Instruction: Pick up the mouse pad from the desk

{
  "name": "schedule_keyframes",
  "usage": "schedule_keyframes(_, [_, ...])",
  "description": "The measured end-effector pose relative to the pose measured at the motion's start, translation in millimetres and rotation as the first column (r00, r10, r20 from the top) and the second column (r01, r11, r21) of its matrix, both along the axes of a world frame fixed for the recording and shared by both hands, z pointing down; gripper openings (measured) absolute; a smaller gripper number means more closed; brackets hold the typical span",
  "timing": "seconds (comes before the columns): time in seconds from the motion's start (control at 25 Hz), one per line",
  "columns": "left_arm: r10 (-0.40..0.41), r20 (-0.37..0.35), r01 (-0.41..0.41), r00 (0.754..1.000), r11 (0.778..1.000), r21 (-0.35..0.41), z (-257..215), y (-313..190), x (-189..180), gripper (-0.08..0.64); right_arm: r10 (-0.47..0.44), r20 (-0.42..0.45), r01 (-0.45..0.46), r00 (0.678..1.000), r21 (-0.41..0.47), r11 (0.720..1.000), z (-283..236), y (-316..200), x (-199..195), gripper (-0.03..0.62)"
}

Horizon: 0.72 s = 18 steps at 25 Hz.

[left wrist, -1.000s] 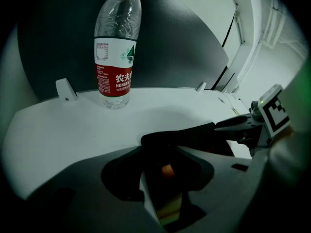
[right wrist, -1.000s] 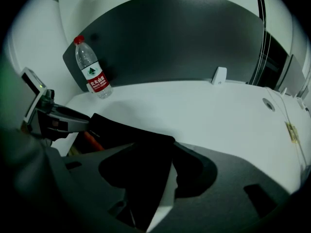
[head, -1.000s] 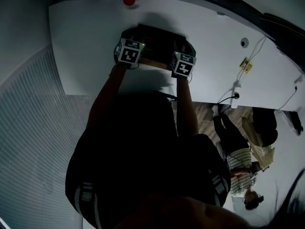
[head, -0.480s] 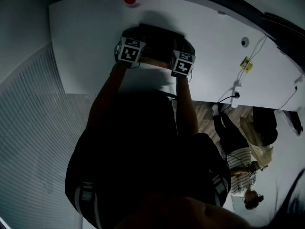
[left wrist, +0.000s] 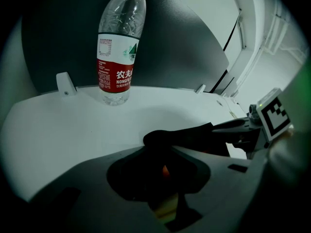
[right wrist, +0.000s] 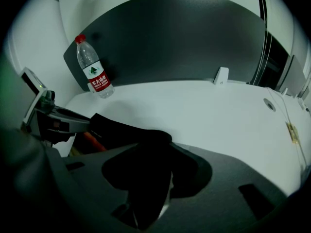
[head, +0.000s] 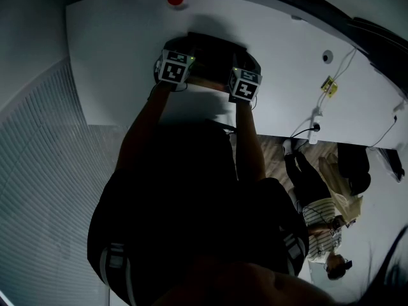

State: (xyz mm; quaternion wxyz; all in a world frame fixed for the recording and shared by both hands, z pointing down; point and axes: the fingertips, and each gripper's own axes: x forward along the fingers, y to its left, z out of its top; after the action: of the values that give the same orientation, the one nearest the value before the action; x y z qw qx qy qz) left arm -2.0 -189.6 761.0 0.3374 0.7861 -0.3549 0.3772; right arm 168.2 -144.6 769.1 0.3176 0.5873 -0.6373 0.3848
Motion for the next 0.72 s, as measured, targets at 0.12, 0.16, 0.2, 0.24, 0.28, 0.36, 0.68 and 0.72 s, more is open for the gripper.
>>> schedule_keyframes(0.12, [-0.011,-0.012,0.011,1.0,1.0,0.001,1,2,0,0.088,-0.001,0.001,0.001,1.0,0.001,1.0,1,0,-1,0.124])
schedule_keyframes(0.16, [-0.015,-0.02,0.015,1.0,1.0,0.0,1,2,0,0.083,-0.002,0.001,0.002,1.0,0.0,1.0,1,1,-1,0.124])
schedule_keyframes(0.2, [-0.019,-0.029,0.019,0.999,1.0,-0.003,1,4,1,0.072,-0.002,0.002,0.002,1.0,-0.003,1.0,3,2,0,0.124])
schedule_keyframes(0.24, [-0.022,-0.036,0.022,0.999,1.0,-0.004,1,4,2,0.064,0.0,0.002,0.0,1.0,-0.007,1.0,4,4,0,0.124])
schedule_keyframes(0.28, [-0.024,-0.039,0.024,0.999,1.0,-0.002,1,5,2,0.062,0.003,0.003,-0.003,1.0,-0.011,1.0,4,4,0,0.123])
schedule_keyframes(0.36, [-0.025,-0.04,0.025,0.999,1.0,0.002,1,6,3,0.057,0.005,0.006,-0.005,1.0,-0.014,1.0,5,5,0,0.121])
schedule_keyframes(0.68, [-0.02,-0.047,0.021,0.999,1.0,0.002,0,6,4,0.049,-0.006,-0.02,0.005,1.0,-0.043,0.999,5,9,2,0.11])
schedule_keyframes(0.72, [-0.02,-0.048,0.021,0.999,1.0,0.003,0,6,4,0.049,-0.006,-0.016,0.005,1.0,-0.036,0.999,5,8,1,0.108])
